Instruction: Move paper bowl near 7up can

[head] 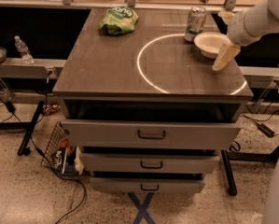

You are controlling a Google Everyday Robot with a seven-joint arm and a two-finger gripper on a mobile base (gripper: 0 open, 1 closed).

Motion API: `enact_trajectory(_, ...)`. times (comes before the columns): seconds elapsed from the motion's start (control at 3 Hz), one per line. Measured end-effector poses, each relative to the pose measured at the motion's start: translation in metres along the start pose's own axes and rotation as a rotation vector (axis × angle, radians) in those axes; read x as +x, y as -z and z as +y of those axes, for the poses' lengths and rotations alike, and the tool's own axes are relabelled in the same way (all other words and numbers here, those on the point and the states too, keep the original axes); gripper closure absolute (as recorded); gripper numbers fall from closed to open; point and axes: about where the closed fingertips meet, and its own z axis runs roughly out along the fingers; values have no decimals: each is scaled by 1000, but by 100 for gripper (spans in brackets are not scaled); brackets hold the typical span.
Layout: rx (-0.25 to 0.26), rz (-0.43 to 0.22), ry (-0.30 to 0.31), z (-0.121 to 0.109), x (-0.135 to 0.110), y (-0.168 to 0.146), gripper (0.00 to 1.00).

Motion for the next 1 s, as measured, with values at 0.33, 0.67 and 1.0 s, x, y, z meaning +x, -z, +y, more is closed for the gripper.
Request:
enact_trajectory(0.33,47,1,-11,-14,-1,35,0)
enact_trajectory(0.67,117,3,-63,-36,0,101,0)
enact_trajectory(1.0,207,-27,-163,-62,-4,181,0)
